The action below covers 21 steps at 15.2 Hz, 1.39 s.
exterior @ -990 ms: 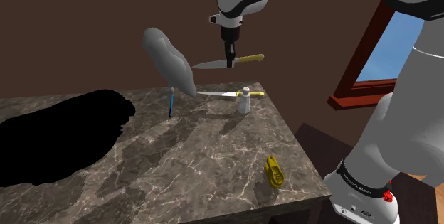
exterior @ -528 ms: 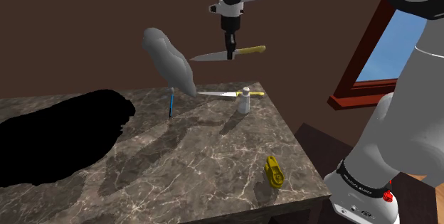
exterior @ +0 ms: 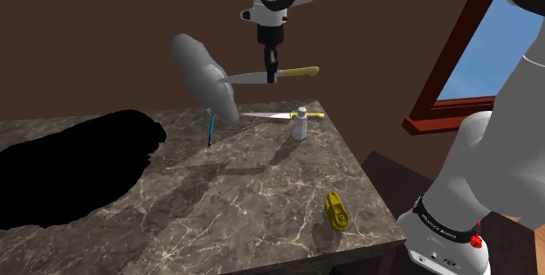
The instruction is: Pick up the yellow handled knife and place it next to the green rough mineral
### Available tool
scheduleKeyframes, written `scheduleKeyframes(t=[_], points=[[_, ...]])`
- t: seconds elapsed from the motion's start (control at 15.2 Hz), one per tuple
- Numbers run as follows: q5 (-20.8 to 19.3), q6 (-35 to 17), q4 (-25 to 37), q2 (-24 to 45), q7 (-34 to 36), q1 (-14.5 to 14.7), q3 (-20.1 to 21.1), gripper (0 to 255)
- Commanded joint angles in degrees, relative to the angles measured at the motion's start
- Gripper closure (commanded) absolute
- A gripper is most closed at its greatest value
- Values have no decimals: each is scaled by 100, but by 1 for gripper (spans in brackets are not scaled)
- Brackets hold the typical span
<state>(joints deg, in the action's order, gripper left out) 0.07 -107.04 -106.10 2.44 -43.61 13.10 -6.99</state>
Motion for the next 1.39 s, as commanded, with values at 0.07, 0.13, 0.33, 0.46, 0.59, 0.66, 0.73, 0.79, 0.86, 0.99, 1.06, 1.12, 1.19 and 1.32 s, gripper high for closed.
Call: scheduleKeyframes(t=[0.07, 0.13, 0.33, 0.46, 0.59, 0.66, 0.73, 0.79, 0.86, 0.99, 1.06, 1.12, 1.19, 1.32], points=[[-14, -8, -160, -153, 420, 212, 197, 255], [-14, -13, -192, -180, 555, 280, 263, 255], [-7, -22, -250, -228, 957, 484, 463, 255], [0, -23, -255, -233, 1225, 619, 598, 255], [7, -19, -234, -216, 1493, 756, 731, 255], [10, -15, -213, -199, 1626, 822, 800, 255], [12, -11, -186, -177, 1760, 890, 866, 255], [14, -5, -152, -150, 1893, 958, 932, 255], [15, 2, -112, -117, 2026, 1025, 998, 255], [13, 21, -10, -35, 2293, 1163, 1126, 255], [9, 32, 51, 15, 2426, 1231, 1189, 255], [4, 45, 118, 69, 2558, 1300, 1251, 255], [-2, 59, 193, 129, 2691, 1370, 1313, 255], [-22, 94, 364, 265, 2955, 1510, 1432, 255]])
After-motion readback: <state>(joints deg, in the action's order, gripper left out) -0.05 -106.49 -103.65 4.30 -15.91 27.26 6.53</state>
